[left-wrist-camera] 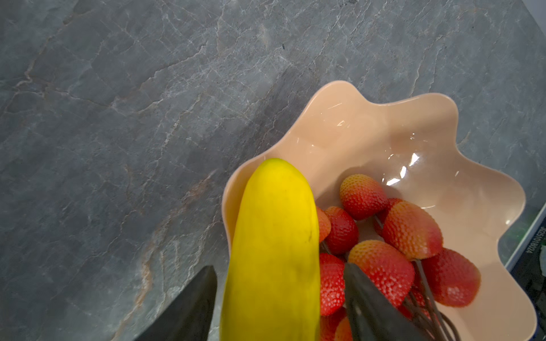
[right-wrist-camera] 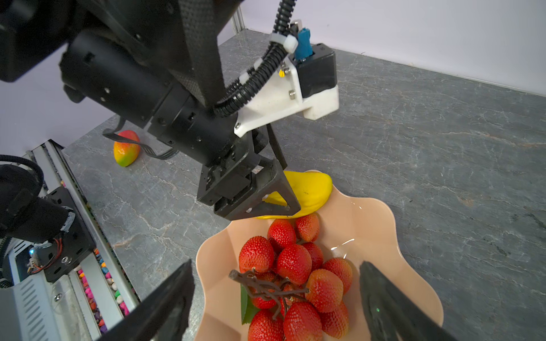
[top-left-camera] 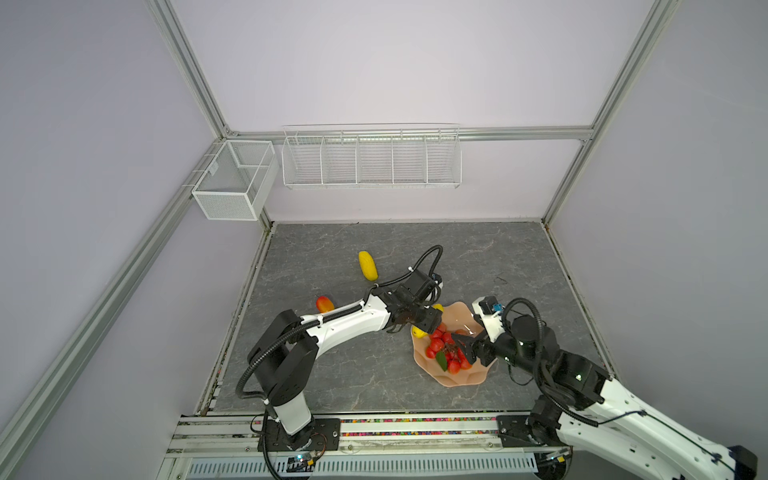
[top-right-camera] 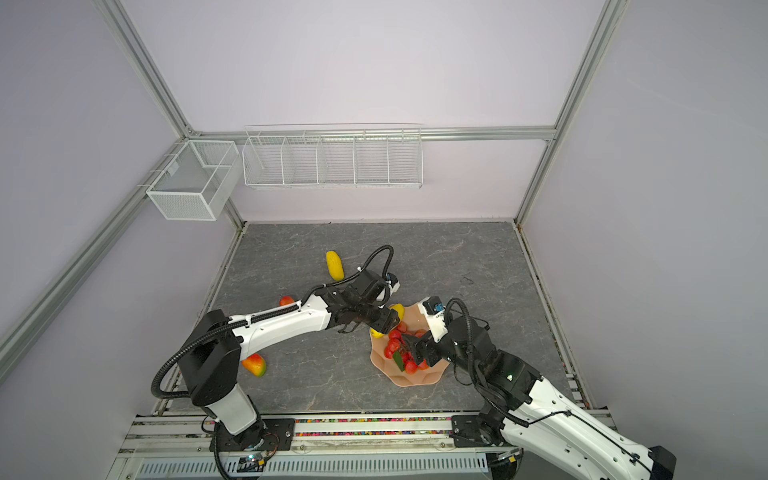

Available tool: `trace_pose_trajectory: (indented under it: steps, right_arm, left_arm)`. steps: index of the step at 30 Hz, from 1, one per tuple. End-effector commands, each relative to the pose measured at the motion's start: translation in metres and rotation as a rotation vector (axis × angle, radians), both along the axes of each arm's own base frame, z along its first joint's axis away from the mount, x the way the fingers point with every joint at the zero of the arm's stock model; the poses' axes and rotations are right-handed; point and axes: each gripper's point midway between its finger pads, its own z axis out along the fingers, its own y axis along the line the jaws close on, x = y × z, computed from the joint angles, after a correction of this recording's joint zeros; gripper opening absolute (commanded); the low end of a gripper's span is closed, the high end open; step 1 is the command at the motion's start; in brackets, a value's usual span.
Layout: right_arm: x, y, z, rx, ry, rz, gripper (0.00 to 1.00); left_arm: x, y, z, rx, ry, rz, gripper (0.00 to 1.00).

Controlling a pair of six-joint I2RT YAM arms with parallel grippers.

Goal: Place and organize the fake fruits in the fruit bowl
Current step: 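Lower the yellow papaya into the bowl and open the left gripper, then move the left gripper to the farther yellow papaya and grasp it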

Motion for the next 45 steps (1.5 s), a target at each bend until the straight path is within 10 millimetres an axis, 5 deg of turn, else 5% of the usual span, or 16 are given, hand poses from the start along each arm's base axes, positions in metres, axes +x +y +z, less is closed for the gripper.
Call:
trace_pose_trajectory:
  steps: [1,6,11,20,27,36,39,41,45]
  right_arm:
    - [0.008,0.007,0.004,-0.022,-0.041,0.013,0.88]
    - [0.018,0.038,0.008,-0.046,-0.054,0.109,0.88]
    - [0.027,0.064,0.009,-0.022,-0.064,0.17,0.88]
    - [0.033,0.076,0.004,-0.032,-0.042,0.195,0.88]
    - [0.035,0.067,0.001,-0.044,-0.034,0.17,0.88]
    - [0.035,0.065,0.003,-0.034,-0.027,0.166,0.88]
    - [0.034,0.064,0.003,-0.027,-0.026,0.165,0.88]
    - [0.033,0.062,0.004,-0.026,-0.025,0.162,0.88]
    - [0.029,0.051,0.008,-0.019,-0.033,0.131,0.88]
  left_arm:
    - [0.019,0.002,0.048,-0.029,-0.129,0.058,0.72]
    - [0.09,0.052,0.077,0.04,-0.275,0.34,0.84]
    - [0.174,0.124,0.04,0.105,-0.125,0.628,0.84]
    - [0.261,0.179,-0.023,0.17,-0.019,0.807,0.85]
    - [0.275,0.19,-0.045,0.109,0.036,0.833,0.81]
    - [0.268,0.175,-0.068,0.046,0.128,0.802,0.57]
    - [0.267,0.168,-0.069,0.008,0.147,0.785,0.54]
    - [0.265,0.164,-0.068,-0.009,0.161,0.772,0.43]
    - [0.257,0.154,-0.045,-0.082,0.165,0.737,0.33]
